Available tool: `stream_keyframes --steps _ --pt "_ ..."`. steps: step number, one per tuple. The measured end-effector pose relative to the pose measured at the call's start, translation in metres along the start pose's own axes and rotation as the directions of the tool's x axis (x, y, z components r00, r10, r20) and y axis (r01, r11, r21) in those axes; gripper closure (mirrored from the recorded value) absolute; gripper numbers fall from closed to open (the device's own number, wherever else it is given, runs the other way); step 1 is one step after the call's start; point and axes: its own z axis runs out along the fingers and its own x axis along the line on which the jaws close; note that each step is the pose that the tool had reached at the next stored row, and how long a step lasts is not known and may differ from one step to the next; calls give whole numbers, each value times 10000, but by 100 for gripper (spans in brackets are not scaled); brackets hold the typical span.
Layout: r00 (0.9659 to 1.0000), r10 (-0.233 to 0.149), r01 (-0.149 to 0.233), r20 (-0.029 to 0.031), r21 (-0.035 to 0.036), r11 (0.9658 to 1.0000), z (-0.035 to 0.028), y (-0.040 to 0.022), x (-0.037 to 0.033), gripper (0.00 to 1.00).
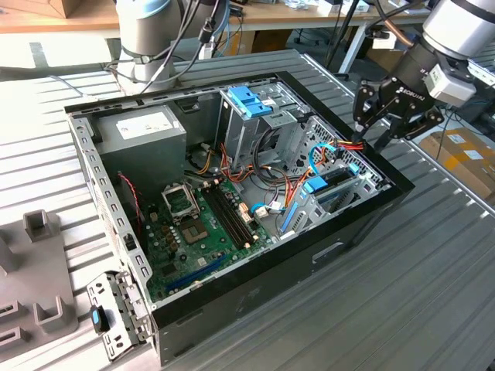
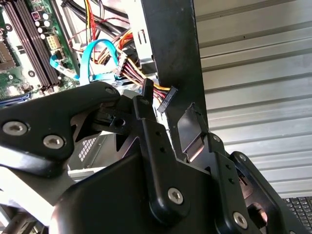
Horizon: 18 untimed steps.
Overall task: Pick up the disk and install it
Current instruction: 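Insert the first disk wire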
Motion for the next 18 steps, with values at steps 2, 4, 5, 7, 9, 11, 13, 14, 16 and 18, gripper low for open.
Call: stream_keyframes --steps 2,4,5,7,9,11,13,14,16,18 --pt "10000 -3 3 -1 -2 10000 3 -11 11 52" --pt "10000 -2 2 -1 -1 10000 8 -9 14 52" --pt "10000 -2 2 -2 -2 10000 10 -8 15 52" --pt "10000 -3 3 -2 -2 10000 15 -8 17 52" --pt "10000 -4 4 -2 -3 10000 21 -11 22 52" --pt "10000 -3 3 -2 -3 10000 26 -16 27 52" --pt "10000 -1 1 -3 -3 10000 32 -19 31 52" --pt "10000 -2 2 -3 -4 10000 40 -20 34 52" --pt "10000 -2 2 -5 -5 10000 49 -21 36 52" --pt "10000 -2 2 -5 -5 10000 55 -20 37 52"
